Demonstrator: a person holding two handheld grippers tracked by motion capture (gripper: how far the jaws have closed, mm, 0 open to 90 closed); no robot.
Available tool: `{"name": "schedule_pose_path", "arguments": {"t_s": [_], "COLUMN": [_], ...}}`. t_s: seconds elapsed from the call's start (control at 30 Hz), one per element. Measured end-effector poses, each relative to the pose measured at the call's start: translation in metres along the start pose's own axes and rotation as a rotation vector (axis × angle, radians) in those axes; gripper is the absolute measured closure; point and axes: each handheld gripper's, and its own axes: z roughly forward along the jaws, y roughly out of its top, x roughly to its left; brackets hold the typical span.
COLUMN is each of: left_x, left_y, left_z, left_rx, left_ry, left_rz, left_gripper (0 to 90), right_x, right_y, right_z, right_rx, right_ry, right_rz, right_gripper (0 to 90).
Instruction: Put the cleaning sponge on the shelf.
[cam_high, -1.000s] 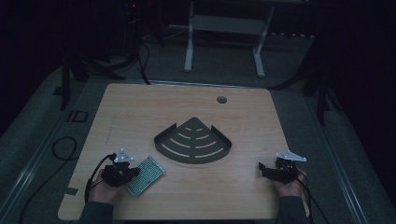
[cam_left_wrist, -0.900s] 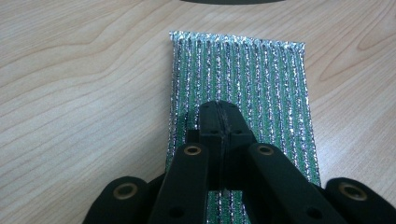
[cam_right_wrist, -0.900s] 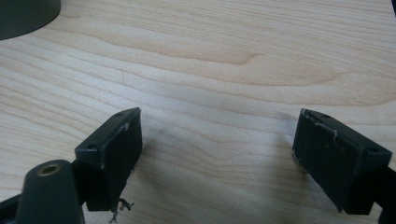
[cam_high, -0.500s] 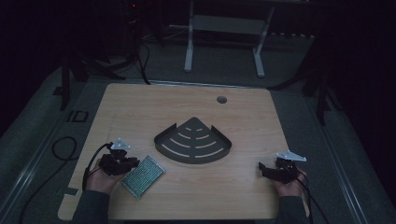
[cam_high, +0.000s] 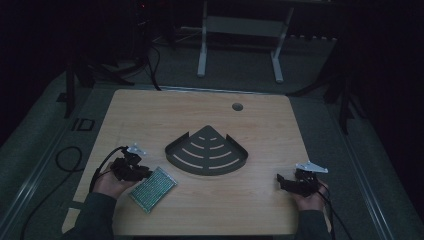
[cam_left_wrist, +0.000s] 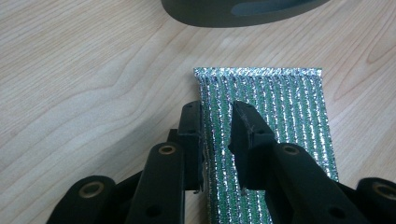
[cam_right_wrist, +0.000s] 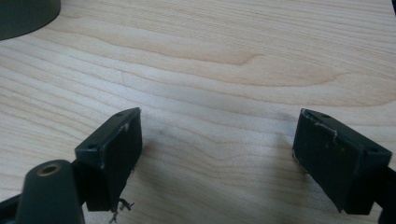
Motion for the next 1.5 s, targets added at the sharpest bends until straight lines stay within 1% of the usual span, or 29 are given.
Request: {"name": "schedule_pose_path", "arguments": {"t_s": [0.33, 0.43, 0.57, 0.67, 0.9, 1.13, 1.33, 1.5], "left_x": [0.003, 0.004, 0.006, 0.007, 0.014, 0.016, 0.017, 0.016], "left_y": [0.008, 0.009, 0.01, 0.01, 0.008, 0.005, 0.006, 0.006], "left_z": [0.003, 0.004, 0.006, 0.005, 0.004, 0.006, 0.008, 0.01], "left_rx": [0.06, 0.067, 0.094, 0.106, 0.142, 0.176, 0.181, 0.194], "left_ry": [-0.025, -0.033, -0.043, -0.058, -0.081, -0.106, -0.114, -0.112], "left_rz": [0.028, 0.023, 0.021, 0.013, -0.027, -0.042, -0.054, -0.053], "left_gripper": [73.2, 73.2, 73.6, 73.6, 74.0, 75.5, 75.9, 76.3], "right_x": [0.0, 0.0, 0.0, 0.0, 0.0, 0.0, 0.0, 0.0], "right_y": [0.0, 0.0, 0.0, 0.0, 0.0, 0.0, 0.0, 0.0], "right_z": [0.0, 0.0, 0.0, 0.0, 0.0, 0.0, 0.0, 0.0], "right_rx": [0.0, 0.0, 0.0, 0.0, 0.0, 0.0, 0.0, 0.0], "right_ry": [0.0, 0.0, 0.0, 0.0, 0.0, 0.0, 0.0, 0.0], "right_rz": [0.0, 0.0, 0.0, 0.0, 0.0, 0.0, 0.0, 0.0], "right_gripper": [15.5, 15.5, 15.5, 15.5, 15.5, 15.4, 15.5, 15.5]}}
